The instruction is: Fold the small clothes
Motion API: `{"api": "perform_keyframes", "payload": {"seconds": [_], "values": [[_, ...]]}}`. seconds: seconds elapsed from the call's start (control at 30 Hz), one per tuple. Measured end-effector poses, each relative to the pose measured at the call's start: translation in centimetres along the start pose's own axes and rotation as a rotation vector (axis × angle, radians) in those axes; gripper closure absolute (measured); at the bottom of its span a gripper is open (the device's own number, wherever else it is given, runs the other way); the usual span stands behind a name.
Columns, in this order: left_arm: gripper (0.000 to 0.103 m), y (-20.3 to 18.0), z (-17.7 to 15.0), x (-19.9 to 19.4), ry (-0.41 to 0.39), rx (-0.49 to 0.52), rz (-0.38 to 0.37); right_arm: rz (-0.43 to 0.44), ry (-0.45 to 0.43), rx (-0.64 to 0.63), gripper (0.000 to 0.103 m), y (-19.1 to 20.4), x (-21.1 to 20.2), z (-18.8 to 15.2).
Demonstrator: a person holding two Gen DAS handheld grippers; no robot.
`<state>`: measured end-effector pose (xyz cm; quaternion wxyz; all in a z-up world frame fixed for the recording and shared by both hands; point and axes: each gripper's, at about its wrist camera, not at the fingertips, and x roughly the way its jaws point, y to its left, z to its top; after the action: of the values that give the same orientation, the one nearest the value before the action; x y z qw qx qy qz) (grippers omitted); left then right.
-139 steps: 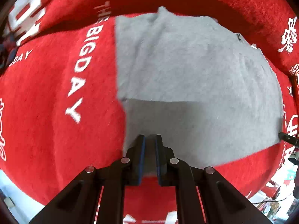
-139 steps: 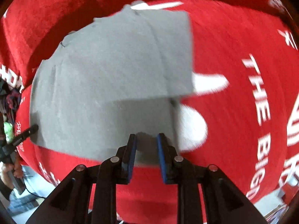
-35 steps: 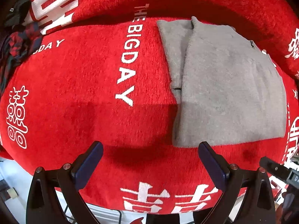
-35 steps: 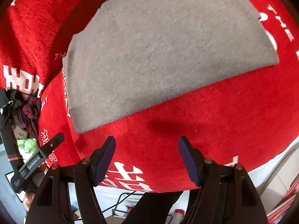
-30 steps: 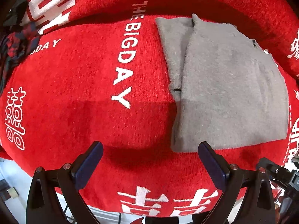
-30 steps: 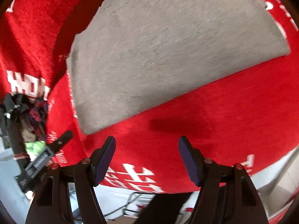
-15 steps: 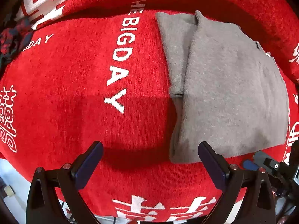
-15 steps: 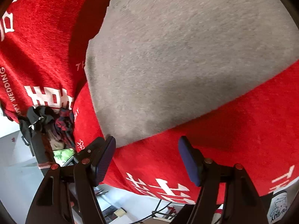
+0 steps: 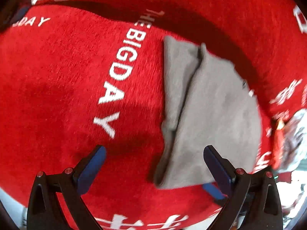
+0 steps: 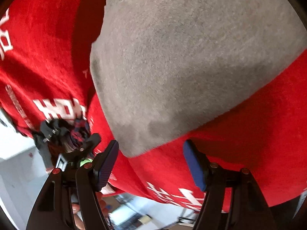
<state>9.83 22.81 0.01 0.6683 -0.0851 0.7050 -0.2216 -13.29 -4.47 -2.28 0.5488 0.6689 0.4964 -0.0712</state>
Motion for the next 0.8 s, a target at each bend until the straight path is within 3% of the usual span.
{"api": "perform_keyframes", "payload": {"seconds": [0.3, 0.37, 0.4, 0.43, 0.6, 0.8], "values": [[0.001, -0.3, 1.7, 2.0, 0.048, -0.023, -0.152, 0.106, -0.049, 0.096, 0.030, 0.3, 1.7, 0.9], [0.001, -0.6, 1.9, 2.7, 0.048, -0.029, -0.168, 0.123, -0.025, 0.144, 0.055, -0.2, 2.2, 1.3], [0.001, -0.8, 1.9, 2.9, 0.050, -0.035, -0.177, 0.125, -0.009, 0.159, 0.084, -0.4, 2.4, 1.4], [0.001, -1.0, 1.9, 3.2, 0.060, -0.040, -0.194, 0.141, 0.004, 0.170, 0.090, -0.5, 2.4, 1.6], [0.001, -2.0, 3.9, 4.8, 0.091, -0.053, -0.275, 0.231, 0.001, 0.054, 0.094, 2.0, -0.2, 2.2], [0.001, -4.8, 6.1, 6.6, 0.131, -0.054, -0.376, 0.234, 0.017, -0.081, 0.094, 5.4, -2.3, 3.1]]}}
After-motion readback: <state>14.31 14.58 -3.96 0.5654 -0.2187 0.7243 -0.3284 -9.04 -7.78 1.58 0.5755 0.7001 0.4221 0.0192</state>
